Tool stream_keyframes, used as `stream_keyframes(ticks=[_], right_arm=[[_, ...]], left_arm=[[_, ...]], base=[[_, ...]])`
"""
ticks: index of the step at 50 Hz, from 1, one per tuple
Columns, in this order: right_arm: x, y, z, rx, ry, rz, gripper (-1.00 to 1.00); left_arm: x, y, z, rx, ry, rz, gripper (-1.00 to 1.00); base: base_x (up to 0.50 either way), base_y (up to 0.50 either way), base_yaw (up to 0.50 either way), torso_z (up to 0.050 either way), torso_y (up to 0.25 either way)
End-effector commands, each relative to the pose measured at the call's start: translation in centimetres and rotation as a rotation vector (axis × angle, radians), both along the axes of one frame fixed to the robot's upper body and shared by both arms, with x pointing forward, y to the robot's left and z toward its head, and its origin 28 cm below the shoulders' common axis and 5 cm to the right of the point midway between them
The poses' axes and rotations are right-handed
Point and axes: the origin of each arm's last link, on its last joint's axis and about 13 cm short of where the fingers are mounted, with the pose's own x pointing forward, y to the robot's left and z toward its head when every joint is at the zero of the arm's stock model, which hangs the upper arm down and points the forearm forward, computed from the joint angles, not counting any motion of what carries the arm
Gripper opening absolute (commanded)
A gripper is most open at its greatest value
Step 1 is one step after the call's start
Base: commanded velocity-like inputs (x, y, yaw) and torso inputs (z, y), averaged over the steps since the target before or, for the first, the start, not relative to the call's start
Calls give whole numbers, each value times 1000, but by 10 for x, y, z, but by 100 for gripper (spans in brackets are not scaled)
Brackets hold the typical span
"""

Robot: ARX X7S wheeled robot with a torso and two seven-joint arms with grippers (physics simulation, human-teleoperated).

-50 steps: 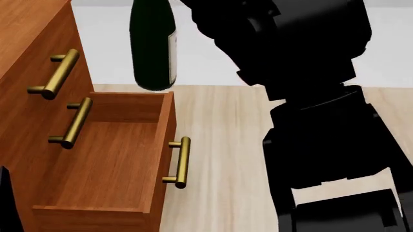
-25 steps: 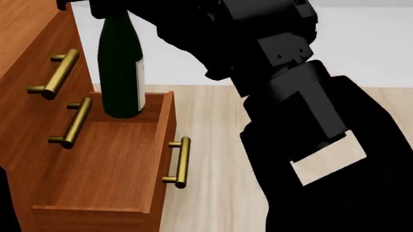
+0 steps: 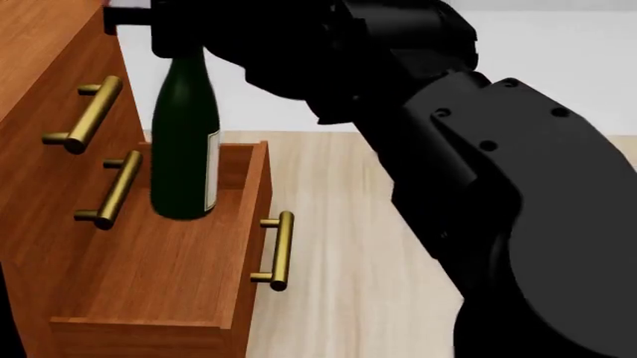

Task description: Put the wine bottle in the bottom drawer of the cabinet.

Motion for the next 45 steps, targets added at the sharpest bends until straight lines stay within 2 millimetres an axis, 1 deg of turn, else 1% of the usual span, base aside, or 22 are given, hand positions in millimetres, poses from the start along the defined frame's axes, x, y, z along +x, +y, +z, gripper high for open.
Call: stream_keyframes(ticks=[1, 18, 27, 45], right_arm=[[1, -3, 0, 54, 34, 13, -100], [-1, 1, -8, 76, 85, 40, -100], [-1, 0, -6, 67, 82, 40, -100], [-5, 4, -5, 73, 103, 75, -100]], left_arm=[[0, 1, -1, -3, -1, 5, 100], [0, 1, -1, -5, 3, 6, 100], [0, 0, -1, 2, -6, 6, 100], [-2, 1, 0, 10, -28, 8, 100]], base=[[0, 0, 0, 0, 0], [0, 0, 0, 0, 1], [0, 0, 0, 0, 0], [0, 0, 0, 1, 1]])
